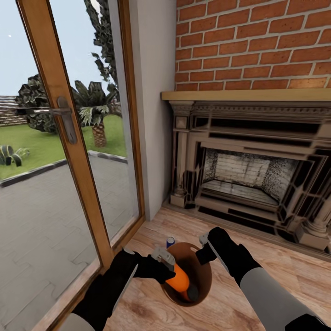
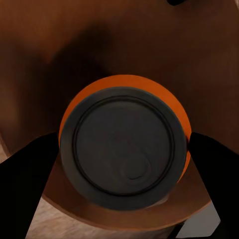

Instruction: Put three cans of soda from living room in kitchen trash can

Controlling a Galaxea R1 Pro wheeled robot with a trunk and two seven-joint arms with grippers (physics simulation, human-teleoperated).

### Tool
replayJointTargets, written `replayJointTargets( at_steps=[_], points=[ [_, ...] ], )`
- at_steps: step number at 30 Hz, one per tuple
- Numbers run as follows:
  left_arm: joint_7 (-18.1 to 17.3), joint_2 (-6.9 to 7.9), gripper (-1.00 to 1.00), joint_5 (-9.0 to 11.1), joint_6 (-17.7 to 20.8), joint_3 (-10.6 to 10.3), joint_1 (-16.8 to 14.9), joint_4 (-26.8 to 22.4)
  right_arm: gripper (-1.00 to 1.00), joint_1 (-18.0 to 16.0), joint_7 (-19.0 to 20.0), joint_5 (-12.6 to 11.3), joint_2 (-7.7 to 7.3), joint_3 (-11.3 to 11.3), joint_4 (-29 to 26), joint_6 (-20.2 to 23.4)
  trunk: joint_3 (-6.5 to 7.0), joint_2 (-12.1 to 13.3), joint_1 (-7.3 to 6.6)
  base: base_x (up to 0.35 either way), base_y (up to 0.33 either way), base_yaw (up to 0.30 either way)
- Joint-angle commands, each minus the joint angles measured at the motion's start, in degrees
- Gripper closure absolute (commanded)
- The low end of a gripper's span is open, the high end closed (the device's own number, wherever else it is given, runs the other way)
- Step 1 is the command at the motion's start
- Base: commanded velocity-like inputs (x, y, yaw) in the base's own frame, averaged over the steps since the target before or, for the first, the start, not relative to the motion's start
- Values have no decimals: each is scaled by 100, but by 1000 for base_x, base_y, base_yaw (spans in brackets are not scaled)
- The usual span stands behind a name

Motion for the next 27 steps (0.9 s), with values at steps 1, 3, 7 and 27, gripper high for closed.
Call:
replayJointTargets(
  at_steps=[1,3,7,27],
  points=[
    [3,-4,100,0,-22,0,0,27,100,-2,22,-98,1,-4,-1,9,1,0,0,0,0,0],
    [2,-18,100,0,-60,0,0,98,100,-2,22,-98,5,-1,-1,9,1,0,0,0,0,0],
    [3,-38,100,-4,-184,0,0,174,100,-2,22,-98,8,1,-1,9,1,0,0,0,0,0],
    [-1,-42,100,-1,-308,-1,0,199,100,-2,22,-90,173,11,-11,9,1,0,0,0,0,0]
  ],
)
